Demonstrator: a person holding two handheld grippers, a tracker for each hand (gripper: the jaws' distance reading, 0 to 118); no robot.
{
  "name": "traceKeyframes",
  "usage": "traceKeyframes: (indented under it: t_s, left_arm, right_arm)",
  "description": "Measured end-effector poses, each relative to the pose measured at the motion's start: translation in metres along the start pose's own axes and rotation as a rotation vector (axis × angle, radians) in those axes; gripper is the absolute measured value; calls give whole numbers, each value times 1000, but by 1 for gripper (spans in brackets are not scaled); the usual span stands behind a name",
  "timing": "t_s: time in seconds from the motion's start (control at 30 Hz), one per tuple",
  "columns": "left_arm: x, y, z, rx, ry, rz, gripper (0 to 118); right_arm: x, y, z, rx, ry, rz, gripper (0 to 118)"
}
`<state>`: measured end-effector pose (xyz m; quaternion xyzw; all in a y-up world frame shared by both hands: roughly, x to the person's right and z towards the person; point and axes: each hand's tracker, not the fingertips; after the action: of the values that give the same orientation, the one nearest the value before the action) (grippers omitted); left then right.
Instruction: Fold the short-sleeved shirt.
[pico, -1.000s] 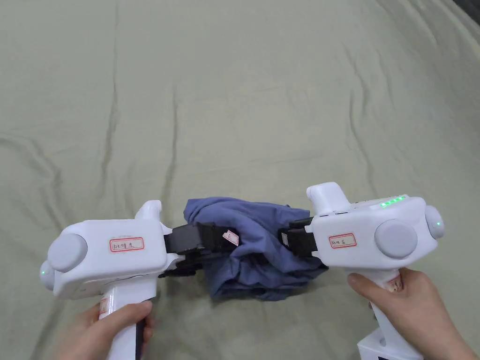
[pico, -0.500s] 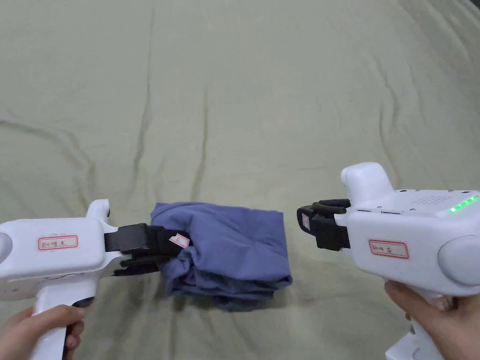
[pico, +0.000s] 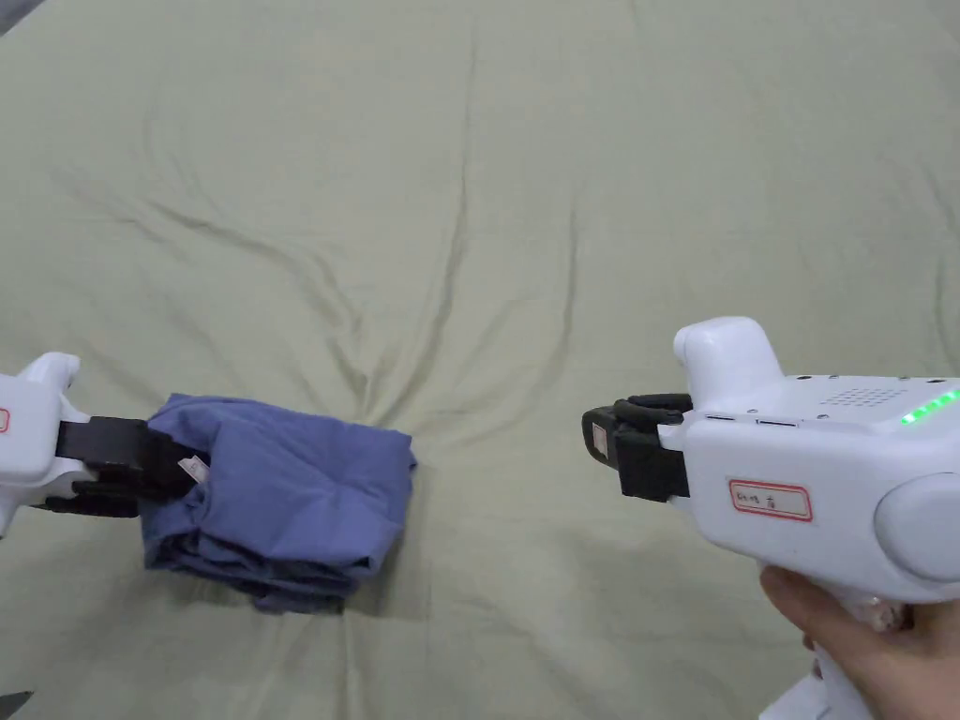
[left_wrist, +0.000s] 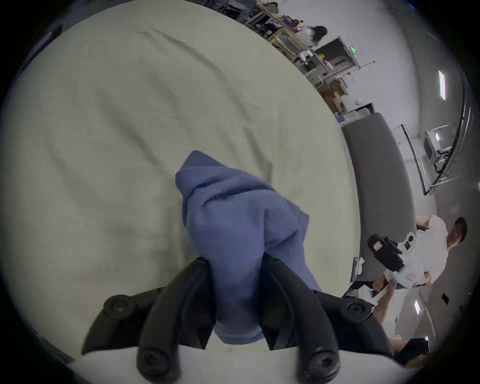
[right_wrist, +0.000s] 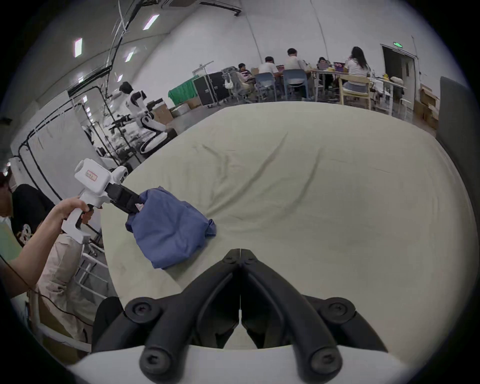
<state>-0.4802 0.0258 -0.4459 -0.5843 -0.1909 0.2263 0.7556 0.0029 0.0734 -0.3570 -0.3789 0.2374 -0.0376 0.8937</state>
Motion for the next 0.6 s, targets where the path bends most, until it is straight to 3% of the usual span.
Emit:
traceKeyframes:
  t_s: [0.07, 0.1, 0.13, 0.17, 0.3, 0.37, 0.4, 0.43, 0.47, 0.5, 0.6]
  left_arm:
    - [-12, -3, 6, 13, 9, 37, 28]
    - [-18, -7, 9, 38, 35, 54, 41]
    - [-19, -12, 13, 65, 92, 29, 81]
    - [-18, -19, 20, 99, 183, -33, 101]
    - [-1, -49, 71, 239, 335, -85, 102]
    - [28, -64, 94, 348, 416, -175, 102]
    - [45, -72, 104, 402, 384, -181, 96]
    - [59, -80, 111, 453, 308, -189, 64]
    - [74, -87, 117, 497, 199, -198, 12]
    - [91, -89, 116, 527, 147, -219, 0]
    - [157, -101, 102, 581, 261, -337, 0]
  right_arm:
    - [-11, 3, -10, -12, 18, 21, 2]
    - [-15, 4, -13, -18, 25, 27, 2]
    - [-19, 5, -15, -19, 31, 31, 2]
    - [-22, 6, -16, -18, 39, 33, 2]
    - [-27, 8, -4, -6, 51, 54, 2]
    - [-25, 8, 4, 9, 43, 55, 2]
    - [-23, 8, 9, 23, 35, 49, 2]
    - [-21, 8, 14, 35, 25, 43, 2]
    - [-19, 8, 21, 51, 14, 39, 2]
    - [-17, 7, 30, 68, -3, 32, 2]
    - [-9, 5, 63, 123, -47, 21, 2]
